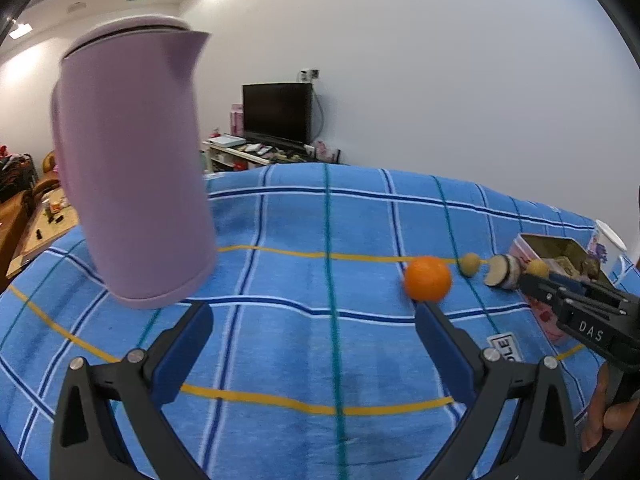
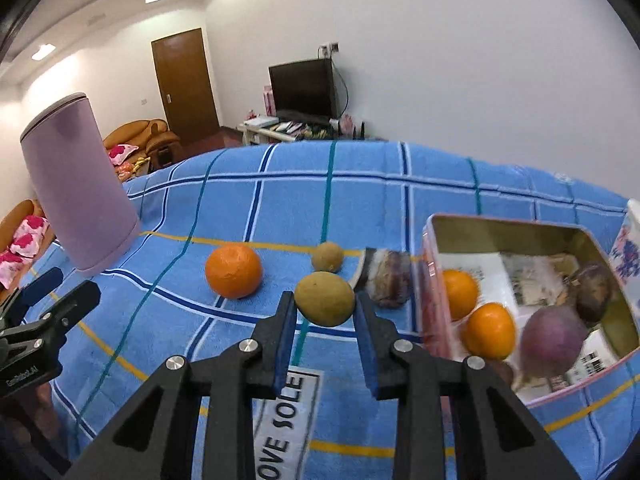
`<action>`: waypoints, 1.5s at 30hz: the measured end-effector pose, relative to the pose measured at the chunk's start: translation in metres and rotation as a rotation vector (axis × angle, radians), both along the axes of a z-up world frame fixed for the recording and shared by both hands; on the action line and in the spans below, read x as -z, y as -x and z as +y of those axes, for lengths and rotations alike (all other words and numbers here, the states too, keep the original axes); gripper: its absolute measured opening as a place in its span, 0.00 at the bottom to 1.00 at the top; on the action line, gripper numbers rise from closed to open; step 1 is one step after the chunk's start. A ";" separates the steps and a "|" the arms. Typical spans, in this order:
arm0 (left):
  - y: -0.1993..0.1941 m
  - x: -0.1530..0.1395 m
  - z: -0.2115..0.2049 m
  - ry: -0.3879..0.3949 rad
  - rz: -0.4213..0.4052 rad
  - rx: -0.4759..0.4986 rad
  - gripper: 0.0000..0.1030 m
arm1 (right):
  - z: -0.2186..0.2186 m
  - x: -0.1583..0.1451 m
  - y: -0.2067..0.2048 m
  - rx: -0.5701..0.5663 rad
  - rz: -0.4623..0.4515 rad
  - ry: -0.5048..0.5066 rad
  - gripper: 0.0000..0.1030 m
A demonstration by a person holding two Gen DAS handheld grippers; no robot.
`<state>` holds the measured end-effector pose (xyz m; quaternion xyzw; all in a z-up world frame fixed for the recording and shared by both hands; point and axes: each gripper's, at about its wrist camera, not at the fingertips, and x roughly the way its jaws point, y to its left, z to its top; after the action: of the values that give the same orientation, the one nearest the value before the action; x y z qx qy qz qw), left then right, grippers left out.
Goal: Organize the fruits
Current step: 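Grasp an orange with the left tool while the right tool lifts the tan fruit, then carry the tan fruit and the orange over the pink tin with both tools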
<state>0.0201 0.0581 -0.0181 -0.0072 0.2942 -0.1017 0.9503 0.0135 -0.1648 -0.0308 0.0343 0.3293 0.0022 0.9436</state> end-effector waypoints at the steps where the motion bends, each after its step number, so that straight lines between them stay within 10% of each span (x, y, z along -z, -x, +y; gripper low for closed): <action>1: -0.001 -0.002 -0.006 -0.005 0.007 0.017 1.00 | -0.002 -0.002 0.003 0.005 -0.010 0.014 0.30; 7: -0.021 -0.018 -0.060 -0.116 -0.031 0.148 0.99 | -0.019 -0.018 0.023 0.044 -0.092 0.071 0.30; 24: -0.093 0.029 -0.122 -0.173 0.230 0.191 0.48 | -0.046 -0.022 0.015 0.088 -0.104 0.051 0.30; 45: -0.034 0.003 -0.124 -0.175 0.077 0.098 0.48 | -0.048 -0.023 0.018 0.119 -0.130 0.077 0.30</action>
<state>0.0536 -0.0657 -0.0213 0.0863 0.3383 -0.1215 0.9292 -0.0041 -0.2131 -0.0080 0.0172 0.2648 -0.0641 0.9620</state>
